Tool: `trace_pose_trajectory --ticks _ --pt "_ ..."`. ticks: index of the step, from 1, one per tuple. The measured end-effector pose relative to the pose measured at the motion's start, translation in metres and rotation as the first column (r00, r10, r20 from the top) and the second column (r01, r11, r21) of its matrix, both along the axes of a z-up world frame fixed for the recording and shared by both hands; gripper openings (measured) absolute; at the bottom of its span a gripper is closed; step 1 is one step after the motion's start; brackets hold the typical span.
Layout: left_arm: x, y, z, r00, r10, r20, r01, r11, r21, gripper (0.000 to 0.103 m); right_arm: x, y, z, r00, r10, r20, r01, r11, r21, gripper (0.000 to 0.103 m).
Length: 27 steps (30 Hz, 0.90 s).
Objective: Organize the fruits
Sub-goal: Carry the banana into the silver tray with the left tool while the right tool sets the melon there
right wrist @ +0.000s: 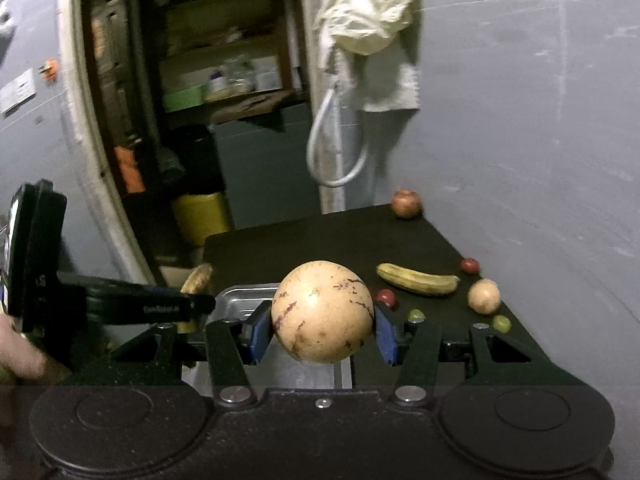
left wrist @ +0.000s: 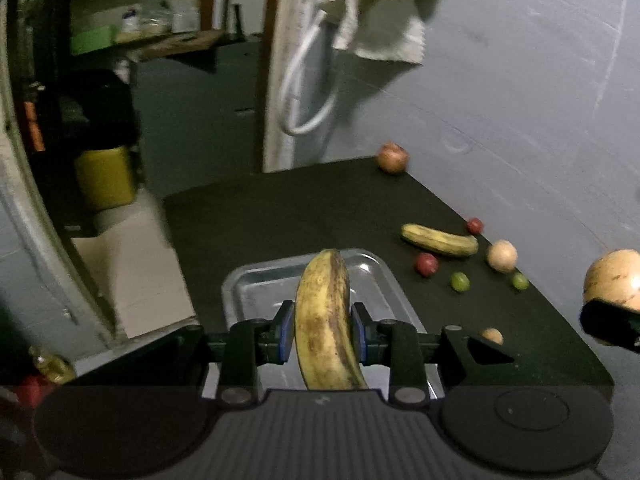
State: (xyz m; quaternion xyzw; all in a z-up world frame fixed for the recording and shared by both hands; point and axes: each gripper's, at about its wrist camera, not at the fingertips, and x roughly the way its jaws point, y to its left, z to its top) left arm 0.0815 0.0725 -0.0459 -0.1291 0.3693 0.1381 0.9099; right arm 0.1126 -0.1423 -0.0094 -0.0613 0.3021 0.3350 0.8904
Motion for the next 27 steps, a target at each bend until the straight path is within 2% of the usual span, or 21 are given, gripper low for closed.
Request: trace_pose_trajectory --ticks 8,15,23,27 --pt "0.002 0.02 -0.004 0.996 0.08 -0.03 -0.08 0.997 0.015 0.032 0.036 0.029 -0.011 0.996 0.083 -0.018 -0.083 0.997 0.004 0.054" --pt "0.037 0.049 -0.035 0.997 0.042 -0.071 -0.043 0.999 -0.013 0.032 0.068 0.069 -0.029 0.996 0.082 -0.038 -0.084 0.995 -0.047 0.054" --pt "0.076 0.068 -0.086 0.99 -0.039 -0.133 0.034 0.999 -0.039 0.032 0.114 0.122 -0.09 0.989 0.081 -0.121 -0.097 0.987 -0.132 0.054" --pt "0.088 0.073 -0.103 0.987 -0.061 -0.15 0.056 0.998 -0.042 0.032 0.132 0.142 -0.119 0.983 0.097 -0.157 -0.125 0.977 -0.175 0.054"
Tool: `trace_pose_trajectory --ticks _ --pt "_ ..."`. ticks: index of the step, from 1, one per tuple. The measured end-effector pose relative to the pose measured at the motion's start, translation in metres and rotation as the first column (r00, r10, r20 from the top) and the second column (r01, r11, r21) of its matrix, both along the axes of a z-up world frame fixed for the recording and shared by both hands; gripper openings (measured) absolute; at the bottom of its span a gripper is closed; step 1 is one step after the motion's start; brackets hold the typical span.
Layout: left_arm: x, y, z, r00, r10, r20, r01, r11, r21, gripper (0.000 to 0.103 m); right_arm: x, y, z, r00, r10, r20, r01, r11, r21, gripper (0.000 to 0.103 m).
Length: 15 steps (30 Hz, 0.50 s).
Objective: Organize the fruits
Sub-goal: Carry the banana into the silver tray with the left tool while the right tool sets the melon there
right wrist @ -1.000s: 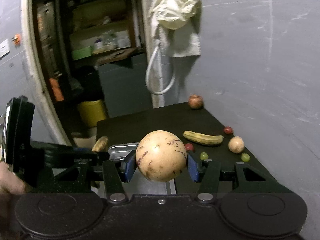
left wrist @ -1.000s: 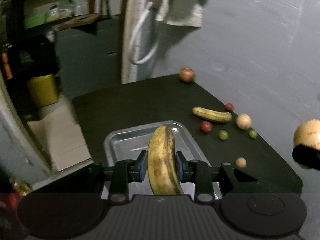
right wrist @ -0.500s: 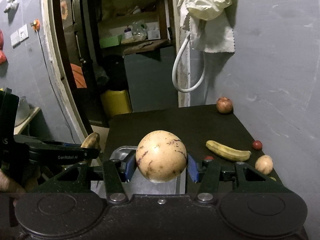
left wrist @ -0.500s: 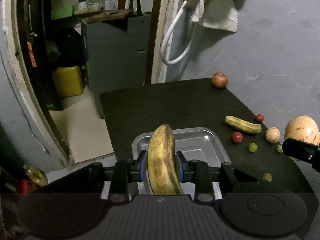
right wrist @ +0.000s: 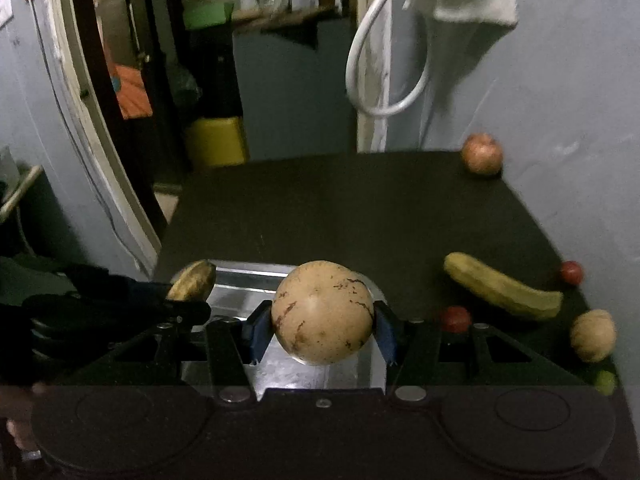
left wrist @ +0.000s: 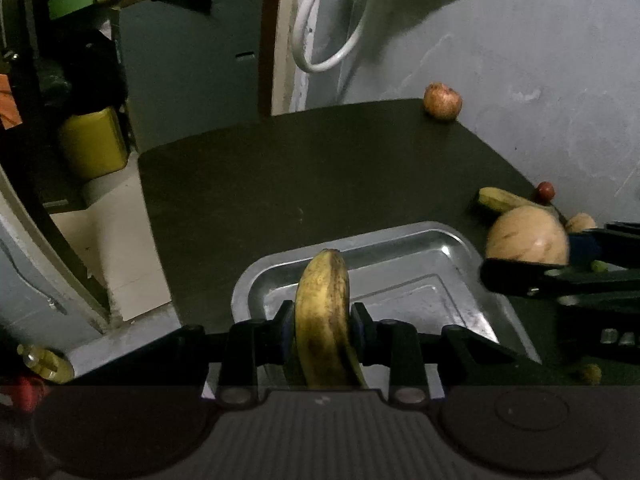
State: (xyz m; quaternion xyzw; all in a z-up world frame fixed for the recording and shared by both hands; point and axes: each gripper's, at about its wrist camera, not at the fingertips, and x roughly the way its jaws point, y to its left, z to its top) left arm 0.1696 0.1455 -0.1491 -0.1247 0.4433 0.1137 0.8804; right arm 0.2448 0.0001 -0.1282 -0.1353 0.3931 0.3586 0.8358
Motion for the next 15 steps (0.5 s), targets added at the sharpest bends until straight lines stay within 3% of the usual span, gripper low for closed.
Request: trace_pose_trajectory --ticks 7,15 --pt "0.009 0.003 -0.011 1.0 -0.016 -0.023 0.016 1.0 -0.006 0.032 0.019 0.015 -0.034 0.998 0.039 -0.05 -0.043 0.997 -0.064 0.054" --pt "0.012 0.011 -0.018 0.999 -0.002 -0.035 0.001 0.999 -0.035 0.033 0.018 0.024 -0.047 0.995 0.093 -0.049 -0.097 0.99 -0.098 0.054"
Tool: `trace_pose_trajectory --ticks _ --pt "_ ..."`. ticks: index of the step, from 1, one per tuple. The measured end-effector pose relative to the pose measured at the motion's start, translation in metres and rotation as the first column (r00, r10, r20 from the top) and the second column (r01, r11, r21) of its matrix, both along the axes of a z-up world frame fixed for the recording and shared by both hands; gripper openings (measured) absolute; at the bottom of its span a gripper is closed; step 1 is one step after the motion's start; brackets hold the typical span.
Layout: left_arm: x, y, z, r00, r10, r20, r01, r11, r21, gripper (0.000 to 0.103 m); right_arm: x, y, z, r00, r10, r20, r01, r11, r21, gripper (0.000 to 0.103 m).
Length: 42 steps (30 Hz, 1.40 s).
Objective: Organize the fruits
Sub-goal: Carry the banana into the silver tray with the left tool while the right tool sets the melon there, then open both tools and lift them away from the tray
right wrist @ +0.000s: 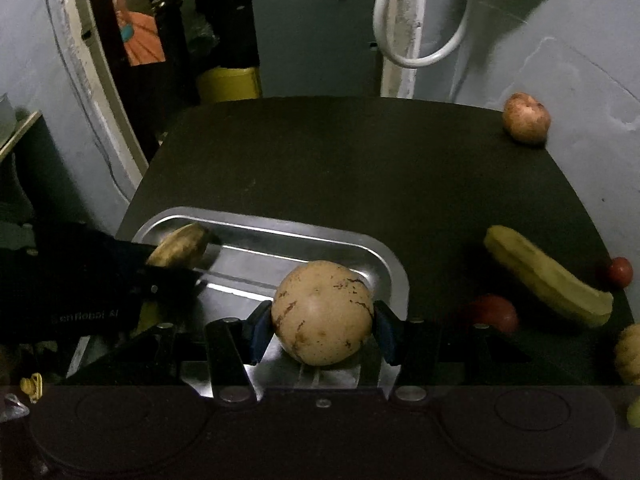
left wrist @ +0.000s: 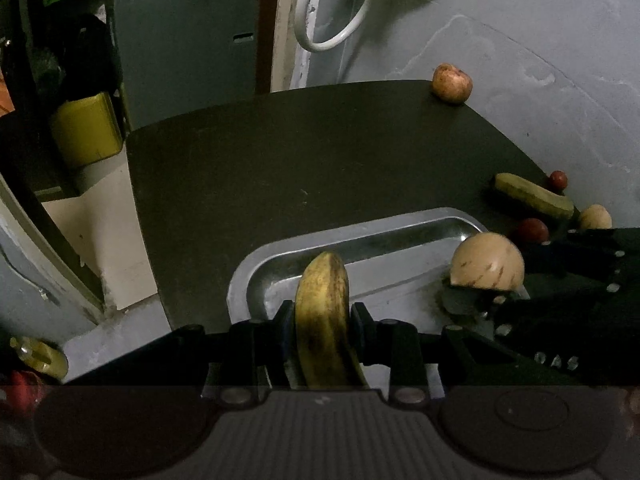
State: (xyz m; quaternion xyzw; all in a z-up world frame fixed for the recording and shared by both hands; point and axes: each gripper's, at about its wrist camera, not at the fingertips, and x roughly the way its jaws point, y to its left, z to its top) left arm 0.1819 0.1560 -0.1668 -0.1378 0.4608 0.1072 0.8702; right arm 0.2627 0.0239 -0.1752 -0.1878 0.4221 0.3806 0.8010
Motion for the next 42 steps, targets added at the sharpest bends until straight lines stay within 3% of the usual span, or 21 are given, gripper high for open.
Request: trace_pose_trajectory --ticks 10,21,26,35,42 --pt "0.002 0.006 0.001 1.0 0.014 0.004 -0.014 1.0 -0.027 0.033 0.0 0.002 -0.006 1.0 0.01 -0.013 -0.011 1.0 -0.005 0.055" --pt "-0.001 0.009 0.017 0.998 0.049 0.043 -0.048 0.999 -0.017 0.053 -0.005 -0.011 0.02 1.0 0.0 0.022 -0.001 0.999 0.045 0.06" --pt "-0.008 0.007 0.033 0.995 0.063 0.079 -0.063 0.998 -0.009 0.072 -0.019 -0.039 0.048 0.999 -0.028 0.041 0.024 0.995 0.101 0.073" --pt "-0.029 -0.02 0.065 0.99 0.065 0.126 -0.064 0.998 -0.011 0.098 -0.05 -0.098 0.087 0.992 -0.121 0.038 0.112 0.976 0.189 0.098" --pt "-0.056 -0.048 0.089 0.986 0.065 0.157 -0.064 0.998 -0.006 0.102 -0.08 -0.14 0.109 0.982 -0.185 0.023 0.173 0.95 0.259 0.102"
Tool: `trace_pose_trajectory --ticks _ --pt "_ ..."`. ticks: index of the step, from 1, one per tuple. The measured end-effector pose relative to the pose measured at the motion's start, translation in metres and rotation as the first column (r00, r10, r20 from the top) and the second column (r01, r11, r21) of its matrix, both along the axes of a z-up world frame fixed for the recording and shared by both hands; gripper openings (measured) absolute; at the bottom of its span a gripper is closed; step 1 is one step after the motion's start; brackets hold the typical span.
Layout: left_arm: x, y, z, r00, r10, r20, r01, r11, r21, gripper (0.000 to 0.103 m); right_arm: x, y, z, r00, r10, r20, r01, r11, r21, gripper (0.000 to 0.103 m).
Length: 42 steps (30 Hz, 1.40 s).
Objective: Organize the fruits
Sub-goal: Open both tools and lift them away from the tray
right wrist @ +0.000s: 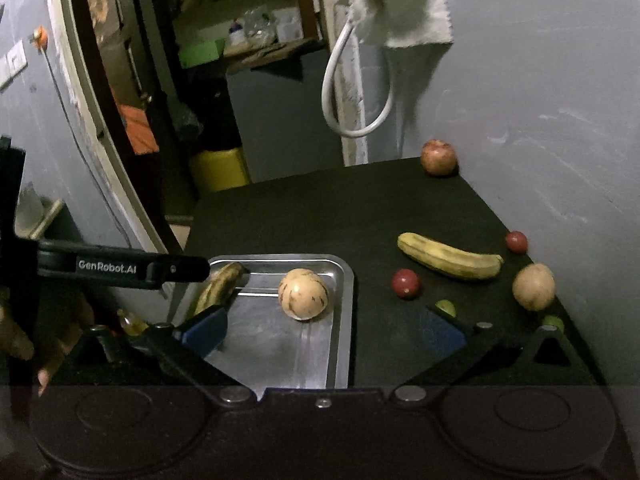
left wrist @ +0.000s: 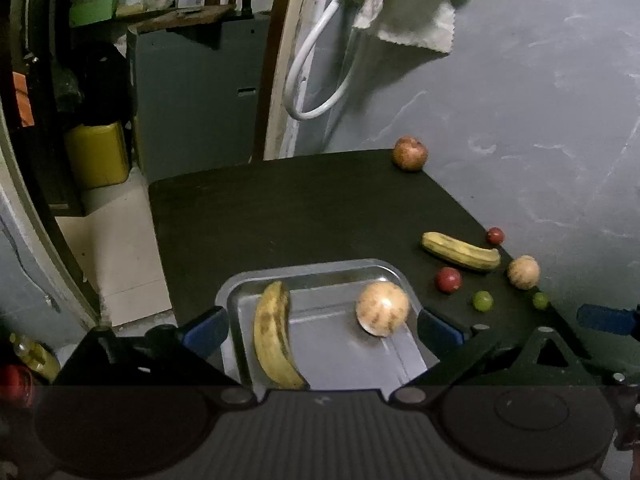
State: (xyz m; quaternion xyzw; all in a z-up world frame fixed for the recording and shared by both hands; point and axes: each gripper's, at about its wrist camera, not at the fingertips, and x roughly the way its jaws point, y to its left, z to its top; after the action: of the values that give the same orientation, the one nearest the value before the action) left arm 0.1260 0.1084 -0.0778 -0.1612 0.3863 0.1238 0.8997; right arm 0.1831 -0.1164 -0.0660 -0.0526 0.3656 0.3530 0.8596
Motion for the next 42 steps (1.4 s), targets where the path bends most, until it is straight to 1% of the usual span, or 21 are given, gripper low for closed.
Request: trace_pose_trajectory --ticks 6,11,15,18,25,29,33,37,39,42 --pt "-0.03 -0.02 0.018 1.0 0.015 -0.015 -0.015 1.0 0.007 0.102 -0.031 -0.032 0.012 1.0 -0.023 0.008 0.023 0.998 0.057 0.102" --pt "-0.051 -0.043 0.03 0.999 0.012 -0.032 -0.01 0.999 0.053 0.102 -0.058 -0.061 0.014 0.999 -0.032 -0.027 0.035 0.992 0.125 0.102" --pt "-0.058 -0.063 0.041 1.0 -0.011 -0.027 0.013 0.997 0.082 0.102 -0.076 -0.08 0.014 0.999 -0.032 -0.041 0.038 0.987 0.156 0.102" --pt "-0.057 -0.079 0.05 0.999 -0.034 -0.013 0.036 0.994 0.105 0.102 -0.082 -0.092 0.014 0.999 -0.036 -0.04 0.042 0.984 0.172 0.102" --pt "-0.054 -0.112 0.062 0.994 -0.113 0.005 0.111 0.982 0.155 0.102 -0.083 -0.115 0.014 0.996 -0.078 -0.038 0.085 0.976 0.202 0.102" --pt "-0.051 -0.12 0.063 0.989 -0.15 -0.004 0.148 0.973 0.177 0.102 -0.083 -0.122 0.009 0.993 -0.108 -0.054 0.117 0.97 0.212 0.102" --pt "-0.041 -0.116 0.064 0.984 -0.179 -0.002 0.176 0.968 0.181 0.102 -0.081 -0.126 0.003 0.986 -0.155 -0.067 0.166 0.964 0.206 0.102" --pt "-0.02 -0.106 0.059 0.977 -0.214 -0.004 0.212 0.961 0.18 0.102 -0.076 -0.128 -0.003 0.973 -0.216 -0.083 0.229 0.955 0.191 0.102" --pt "-0.005 -0.101 0.054 0.97 -0.243 -0.003 0.24 0.955 0.176 0.102 -0.072 -0.125 -0.008 0.964 -0.25 -0.085 0.261 0.95 0.169 0.102" --pt "0.019 -0.093 0.043 0.951 -0.31 0.002 0.306 0.938 0.165 0.102 -0.065 -0.115 -0.014 0.952 -0.294 -0.08 0.302 0.945 0.128 0.102"
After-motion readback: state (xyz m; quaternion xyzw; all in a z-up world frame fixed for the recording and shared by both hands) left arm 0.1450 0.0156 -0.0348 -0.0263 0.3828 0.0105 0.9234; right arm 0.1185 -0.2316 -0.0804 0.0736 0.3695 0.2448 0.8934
